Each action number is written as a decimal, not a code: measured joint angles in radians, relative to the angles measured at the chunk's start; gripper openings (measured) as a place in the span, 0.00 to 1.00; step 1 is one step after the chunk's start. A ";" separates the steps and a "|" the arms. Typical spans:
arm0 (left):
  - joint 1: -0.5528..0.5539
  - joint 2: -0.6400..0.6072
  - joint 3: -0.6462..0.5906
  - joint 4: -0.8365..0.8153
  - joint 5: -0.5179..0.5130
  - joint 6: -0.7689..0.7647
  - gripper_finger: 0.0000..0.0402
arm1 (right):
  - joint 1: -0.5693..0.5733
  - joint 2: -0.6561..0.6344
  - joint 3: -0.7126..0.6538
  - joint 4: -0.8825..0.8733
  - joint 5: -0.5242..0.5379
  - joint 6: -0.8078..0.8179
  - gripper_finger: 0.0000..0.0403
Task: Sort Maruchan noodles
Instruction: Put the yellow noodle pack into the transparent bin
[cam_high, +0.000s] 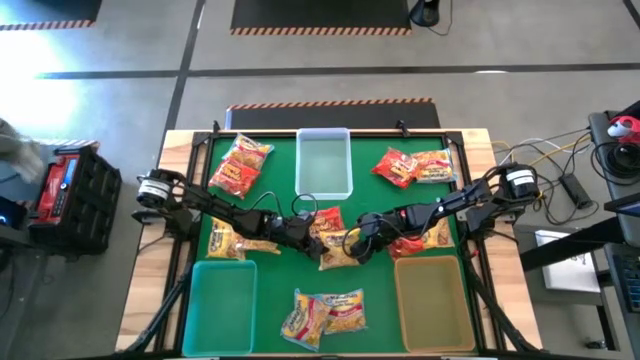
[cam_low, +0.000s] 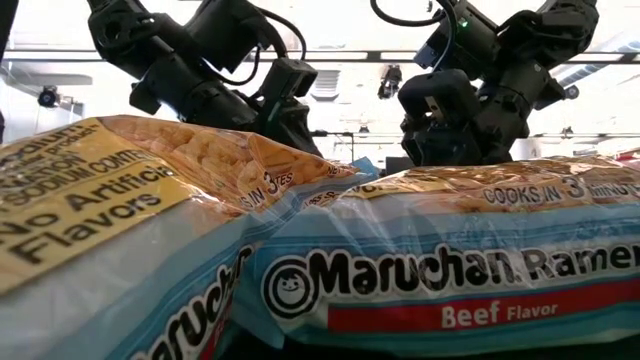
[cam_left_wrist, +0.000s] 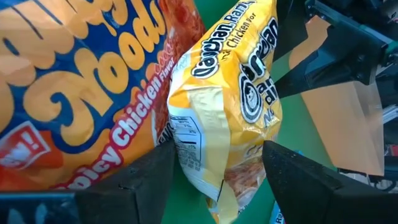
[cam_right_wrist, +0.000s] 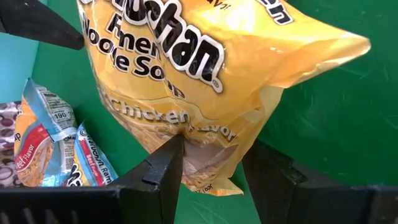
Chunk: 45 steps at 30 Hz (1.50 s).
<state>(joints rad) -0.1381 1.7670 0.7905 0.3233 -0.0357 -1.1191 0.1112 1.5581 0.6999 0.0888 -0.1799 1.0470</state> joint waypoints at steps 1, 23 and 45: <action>0.001 0.004 0.005 0.000 -0.002 0.000 0.57 | 0.000 0.000 0.000 0.003 0.001 0.000 0.37; 0.036 0.078 0.099 -0.001 0.104 0.011 0.31 | 0.002 0.001 -0.002 0.068 0.019 0.000 0.35; 0.057 -0.023 0.098 -0.015 0.086 0.088 0.22 | 0.001 -0.143 -0.005 -0.002 0.064 -0.014 0.35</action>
<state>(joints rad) -0.0814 1.7443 0.8890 0.3079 0.0507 -1.0314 0.1123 1.4152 0.6949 0.0871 -0.1158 1.0334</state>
